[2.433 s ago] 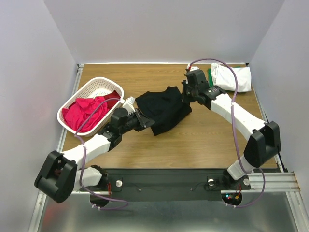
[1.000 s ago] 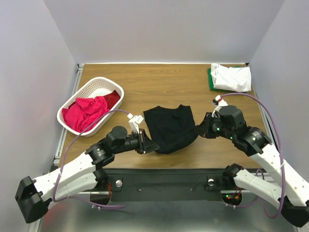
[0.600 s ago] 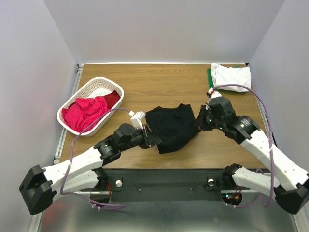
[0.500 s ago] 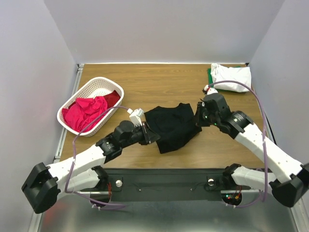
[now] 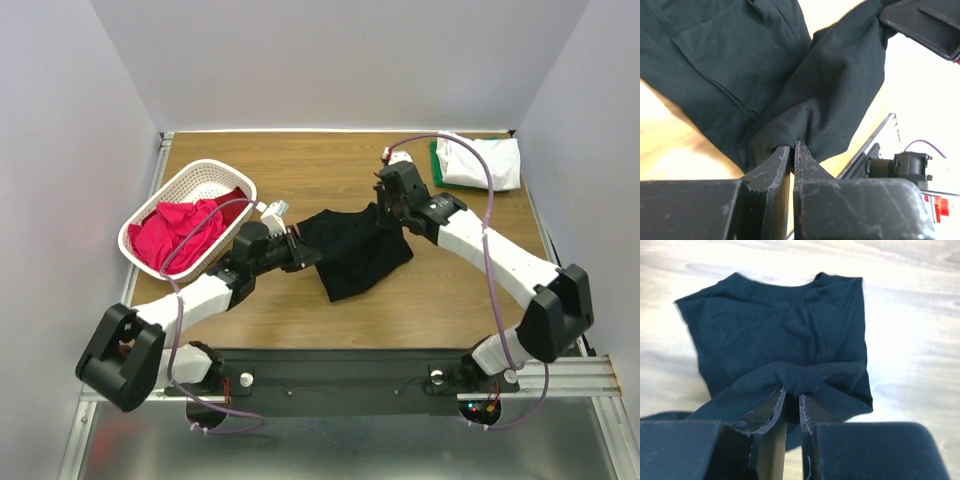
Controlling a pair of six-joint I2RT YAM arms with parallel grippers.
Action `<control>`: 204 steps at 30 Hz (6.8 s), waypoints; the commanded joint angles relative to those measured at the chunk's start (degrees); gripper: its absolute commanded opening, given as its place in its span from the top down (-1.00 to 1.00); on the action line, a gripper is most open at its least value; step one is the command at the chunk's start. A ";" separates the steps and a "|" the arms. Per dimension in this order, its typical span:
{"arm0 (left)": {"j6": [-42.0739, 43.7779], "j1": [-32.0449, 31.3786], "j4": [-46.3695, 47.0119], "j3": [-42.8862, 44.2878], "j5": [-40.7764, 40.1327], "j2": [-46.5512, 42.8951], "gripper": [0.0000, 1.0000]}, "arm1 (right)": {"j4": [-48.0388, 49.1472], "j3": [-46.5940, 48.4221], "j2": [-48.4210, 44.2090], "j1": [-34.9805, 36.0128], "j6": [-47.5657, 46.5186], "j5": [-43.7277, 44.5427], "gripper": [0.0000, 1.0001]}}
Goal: Fold and stack the t-shirts
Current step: Fold the tshirt, then neatly place the folded tshirt to the corner
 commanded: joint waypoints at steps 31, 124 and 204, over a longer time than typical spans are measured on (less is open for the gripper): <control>10.73 7.76 9.04 33.43 5.99 33.35 -0.97 | 17.62 1.19 10.44 -12.94 -1.18 -6.77 -0.93; 15.39 1.60 2.28 24.21 -3.14 27.12 -0.95 | 26.34 1.87 32.40 -18.39 -2.93 -40.45 0.99; 14.24 4.50 1.31 8.82 -5.34 20.52 -0.97 | 4.26 63.06 62.38 -53.73 -22.98 -21.45 -1.00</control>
